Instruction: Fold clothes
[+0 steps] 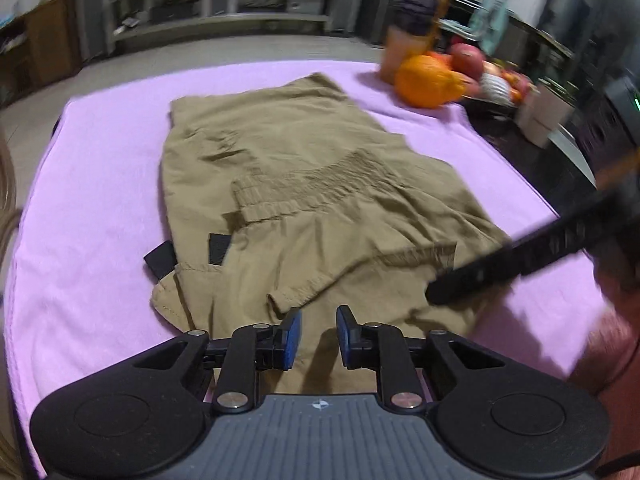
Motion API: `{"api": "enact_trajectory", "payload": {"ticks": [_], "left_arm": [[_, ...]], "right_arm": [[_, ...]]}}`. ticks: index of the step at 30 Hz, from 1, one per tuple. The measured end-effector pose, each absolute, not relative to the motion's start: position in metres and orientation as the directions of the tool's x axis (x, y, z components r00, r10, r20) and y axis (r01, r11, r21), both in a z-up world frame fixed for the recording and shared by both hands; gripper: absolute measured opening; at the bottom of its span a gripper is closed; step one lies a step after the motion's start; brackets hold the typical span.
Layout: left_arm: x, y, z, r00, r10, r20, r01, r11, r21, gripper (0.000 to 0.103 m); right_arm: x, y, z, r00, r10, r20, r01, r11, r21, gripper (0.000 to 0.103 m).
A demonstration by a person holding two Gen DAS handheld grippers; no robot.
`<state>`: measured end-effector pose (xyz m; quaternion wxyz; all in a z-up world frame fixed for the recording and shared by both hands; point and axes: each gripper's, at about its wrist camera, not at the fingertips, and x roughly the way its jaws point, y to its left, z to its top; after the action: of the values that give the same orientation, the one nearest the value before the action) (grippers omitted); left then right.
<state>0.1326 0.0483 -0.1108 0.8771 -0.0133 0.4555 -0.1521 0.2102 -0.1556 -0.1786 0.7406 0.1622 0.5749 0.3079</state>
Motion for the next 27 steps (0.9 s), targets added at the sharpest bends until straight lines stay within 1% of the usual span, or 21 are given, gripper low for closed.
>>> {"api": "enact_trajectory", "payload": {"ticks": [1, 4, 5, 9, 11, 13, 18, 20, 23, 25, 26, 27], "left_arm": [[0.138, 0.049, -0.114, 0.546, -0.263, -0.795, 0.231, 0.960, -0.159, 0.018], [0.150, 0.050, -0.119, 0.575, -0.225, -0.787, 0.171, 0.973, -0.154, 0.017], [0.152, 0.051, -0.118, 0.588, -0.220, -0.778, 0.153, 0.975, -0.160, 0.018], [0.148, 0.057, -0.109, 0.636, -0.206, -0.744, 0.094, 0.977, -0.190, 0.017], [0.141, 0.056, -0.104, 0.637, -0.207, -0.742, 0.108, 0.978, -0.180, 0.017], [0.131, 0.055, -0.098, 0.635, -0.210, -0.744, 0.133, 0.978, -0.163, 0.018], [0.107, 0.056, -0.082, 0.654, -0.289, -0.699, 0.221, 0.957, -0.189, 0.018], [0.112, 0.052, -0.087, 0.642, -0.282, -0.712, 0.220, 0.959, -0.181, 0.017], [0.130, 0.042, -0.107, 0.613, -0.227, -0.757, 0.186, 0.972, -0.141, 0.018], [0.142, 0.040, -0.116, 0.603, -0.188, -0.775, 0.155, 0.981, -0.118, 0.017], [0.148, 0.040, -0.121, 0.598, -0.171, -0.783, 0.140, 0.984, -0.107, 0.017], [0.148, 0.039, -0.118, 0.592, -0.171, -0.788, 0.141, 0.984, -0.108, 0.017]], "right_arm": [[0.214, -0.156, -0.182, 0.172, 0.628, -0.759, -0.258, 0.772, 0.581, 0.020], [0.223, -0.154, -0.185, 0.251, 0.574, -0.779, -0.251, 0.816, 0.520, 0.005], [0.225, -0.154, -0.185, 0.273, 0.562, -0.780, -0.252, 0.825, 0.506, 0.004], [0.226, -0.162, -0.181, 0.329, 0.560, -0.760, -0.242, 0.828, 0.506, 0.007], [0.224, -0.171, -0.177, 0.335, 0.577, -0.745, -0.236, 0.817, 0.526, 0.012], [0.218, -0.182, -0.170, 0.331, 0.610, -0.720, -0.235, 0.792, 0.563, 0.015], [0.203, -0.189, -0.158, 0.314, 0.674, -0.669, -0.293, 0.739, 0.607, 0.016], [0.201, -0.187, -0.159, 0.292, 0.690, -0.662, -0.305, 0.723, 0.619, 0.016], [0.206, -0.174, -0.175, 0.262, 0.654, -0.710, -0.280, 0.755, 0.593, 0.016], [0.211, -0.164, -0.184, 0.266, 0.589, -0.764, -0.273, 0.806, 0.526, 0.015], [0.213, -0.159, -0.188, 0.262, 0.560, -0.786, -0.268, 0.824, 0.499, 0.012], [0.214, -0.158, -0.188, 0.248, 0.553, -0.796, -0.259, 0.829, 0.495, 0.012]]}}
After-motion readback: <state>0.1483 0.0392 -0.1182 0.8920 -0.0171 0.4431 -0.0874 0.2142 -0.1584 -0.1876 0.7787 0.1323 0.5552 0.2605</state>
